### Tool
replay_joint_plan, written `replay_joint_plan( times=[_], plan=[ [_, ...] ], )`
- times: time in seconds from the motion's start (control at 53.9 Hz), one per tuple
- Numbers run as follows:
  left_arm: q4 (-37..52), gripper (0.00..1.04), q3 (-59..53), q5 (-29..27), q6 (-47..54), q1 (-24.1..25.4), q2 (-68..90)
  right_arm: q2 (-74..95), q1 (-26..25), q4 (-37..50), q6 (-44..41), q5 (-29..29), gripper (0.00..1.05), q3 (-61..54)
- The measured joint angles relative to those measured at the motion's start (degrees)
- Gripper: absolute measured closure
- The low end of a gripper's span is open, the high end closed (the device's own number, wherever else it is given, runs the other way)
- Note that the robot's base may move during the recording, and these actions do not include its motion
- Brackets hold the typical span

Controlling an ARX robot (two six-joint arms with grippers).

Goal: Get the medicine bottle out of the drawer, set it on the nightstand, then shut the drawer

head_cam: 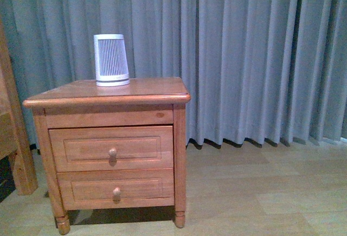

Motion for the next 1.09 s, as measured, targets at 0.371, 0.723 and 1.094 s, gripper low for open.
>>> replay_joint_plan(
  times=[0.371,0.723,1.094],
  plan=[
    [0.0,0.07,0.0,0.0,0.0,0.0,0.0,0.0,0.0,0.0,0.0,0.0,0.07,0.0],
    [0.0,0.07,27.5,6.1,-6.7,0.2,41.4,0.0,0.0,0.0,0.0,0.0,0.07,0.0],
    [26.4,0.07,54.3,-0.7,-2.3,-7.8,94.2,0.0,0.0,0.0,0.0,0.0,0.07,0.0]
  ],
)
